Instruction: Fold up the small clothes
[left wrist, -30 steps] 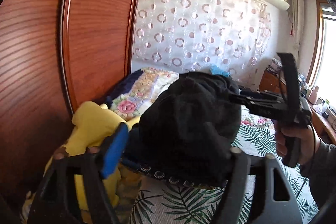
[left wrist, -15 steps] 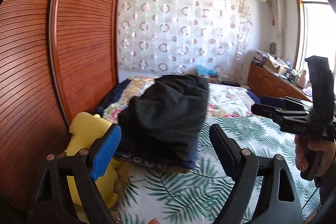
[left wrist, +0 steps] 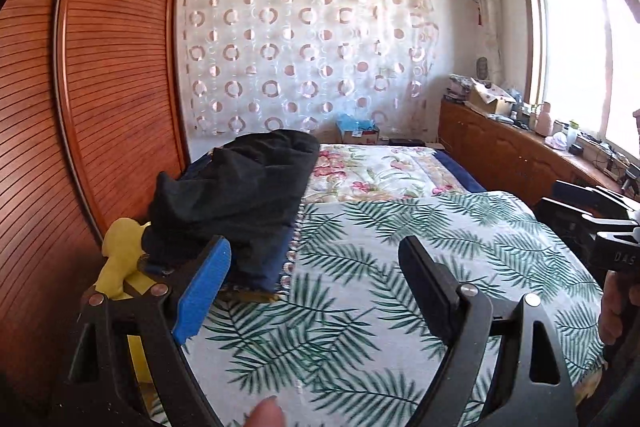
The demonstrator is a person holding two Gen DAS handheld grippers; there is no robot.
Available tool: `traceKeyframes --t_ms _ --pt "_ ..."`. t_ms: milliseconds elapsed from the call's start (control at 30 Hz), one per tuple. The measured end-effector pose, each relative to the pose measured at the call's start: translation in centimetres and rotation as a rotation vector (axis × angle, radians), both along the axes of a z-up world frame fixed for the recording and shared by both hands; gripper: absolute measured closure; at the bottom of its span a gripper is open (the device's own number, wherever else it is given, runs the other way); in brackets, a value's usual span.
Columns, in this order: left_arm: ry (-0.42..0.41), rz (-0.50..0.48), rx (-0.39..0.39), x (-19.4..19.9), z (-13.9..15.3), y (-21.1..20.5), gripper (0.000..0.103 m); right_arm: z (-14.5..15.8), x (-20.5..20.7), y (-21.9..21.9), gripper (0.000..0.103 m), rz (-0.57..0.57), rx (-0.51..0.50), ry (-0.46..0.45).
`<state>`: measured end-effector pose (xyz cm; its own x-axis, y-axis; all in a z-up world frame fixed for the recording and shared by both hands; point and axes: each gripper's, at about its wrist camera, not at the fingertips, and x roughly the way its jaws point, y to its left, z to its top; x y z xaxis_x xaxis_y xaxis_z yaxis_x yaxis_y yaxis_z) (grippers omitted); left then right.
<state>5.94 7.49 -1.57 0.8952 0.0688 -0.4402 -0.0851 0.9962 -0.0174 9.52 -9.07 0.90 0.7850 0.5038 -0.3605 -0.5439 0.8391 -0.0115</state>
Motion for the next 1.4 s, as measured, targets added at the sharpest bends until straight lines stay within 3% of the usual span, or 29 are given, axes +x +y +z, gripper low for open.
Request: traceKeyframes --t_ms 333,600,800,1400 --pt "-0.058 -0.088 -0.006 -1.8 3.2 -4.4 0.017 3.0 -6.9 -6.7 0.026 -0.196 0.053 -0.071" --pt "-0.08 -0.088 -0.005 -2.6 4.6 -5.7 0.017 3.7 -9.5 -7.2 0.026 -0.24 0.075 -0.099" --pt "-0.079 -0.079 -0.003 -2.7 4.5 -5.7 0.017 2.6 -8.8 -5.6 0.026 -0.246 0.074 -0.1" --pt "-0.089 -0.068 -0.008 -3.0 4.4 -4.9 0.017 2.3 -6.8 -7.4 0.026 -0.248 0.078 -0.103"
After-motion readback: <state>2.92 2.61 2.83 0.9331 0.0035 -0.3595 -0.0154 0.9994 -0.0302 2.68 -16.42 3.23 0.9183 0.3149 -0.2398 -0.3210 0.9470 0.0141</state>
